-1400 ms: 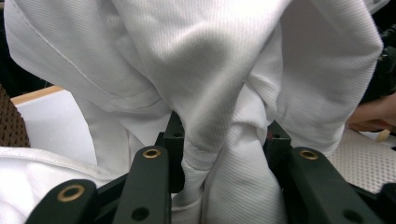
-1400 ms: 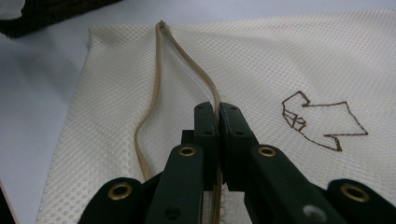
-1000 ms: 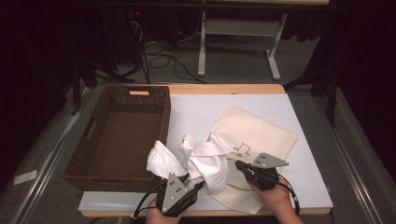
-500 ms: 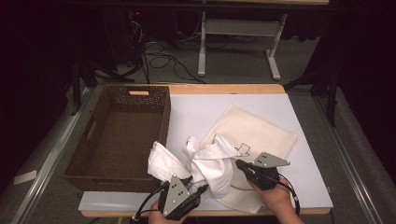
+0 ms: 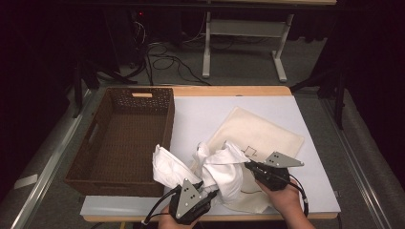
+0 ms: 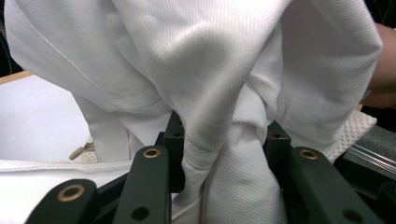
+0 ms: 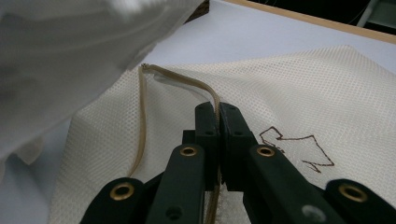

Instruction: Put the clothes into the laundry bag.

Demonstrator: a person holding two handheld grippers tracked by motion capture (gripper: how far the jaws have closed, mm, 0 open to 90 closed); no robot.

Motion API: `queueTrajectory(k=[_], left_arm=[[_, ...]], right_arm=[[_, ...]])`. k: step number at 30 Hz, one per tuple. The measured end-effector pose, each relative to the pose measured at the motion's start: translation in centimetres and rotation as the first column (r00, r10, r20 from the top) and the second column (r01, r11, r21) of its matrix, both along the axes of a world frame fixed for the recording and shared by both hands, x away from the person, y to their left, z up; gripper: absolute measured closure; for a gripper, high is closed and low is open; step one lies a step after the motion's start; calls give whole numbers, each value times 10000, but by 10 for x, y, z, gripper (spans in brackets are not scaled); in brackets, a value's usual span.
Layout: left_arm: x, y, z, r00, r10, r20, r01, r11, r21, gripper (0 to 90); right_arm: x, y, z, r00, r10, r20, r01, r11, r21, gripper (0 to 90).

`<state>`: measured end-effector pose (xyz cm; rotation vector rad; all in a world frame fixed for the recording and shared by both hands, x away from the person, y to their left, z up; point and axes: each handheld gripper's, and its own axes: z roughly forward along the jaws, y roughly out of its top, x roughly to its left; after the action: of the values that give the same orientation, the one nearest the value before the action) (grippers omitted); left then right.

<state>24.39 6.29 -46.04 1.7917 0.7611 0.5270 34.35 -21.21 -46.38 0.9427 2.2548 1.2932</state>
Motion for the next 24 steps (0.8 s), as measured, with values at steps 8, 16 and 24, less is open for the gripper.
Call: queueTrajectory(k=[8, 16, 24], left_arm=[[0, -4, -1, 10000, -60, 0, 60, 9999, 108, 639], [10, -10, -14, 9988, 3, -495, 19, 9990, 439, 639], [23, -24, -26, 9957, -15, -922, 79, 9976, 689, 640]], right_arm=[[1, 0, 2, 10000, -36, 57, 35, 9999, 114, 890], [-1, 0, 6, 9997, -120, 219, 113, 9995, 292, 890], [-2, -3, 8, 9992, -191, 353, 173, 9987, 489, 890]])
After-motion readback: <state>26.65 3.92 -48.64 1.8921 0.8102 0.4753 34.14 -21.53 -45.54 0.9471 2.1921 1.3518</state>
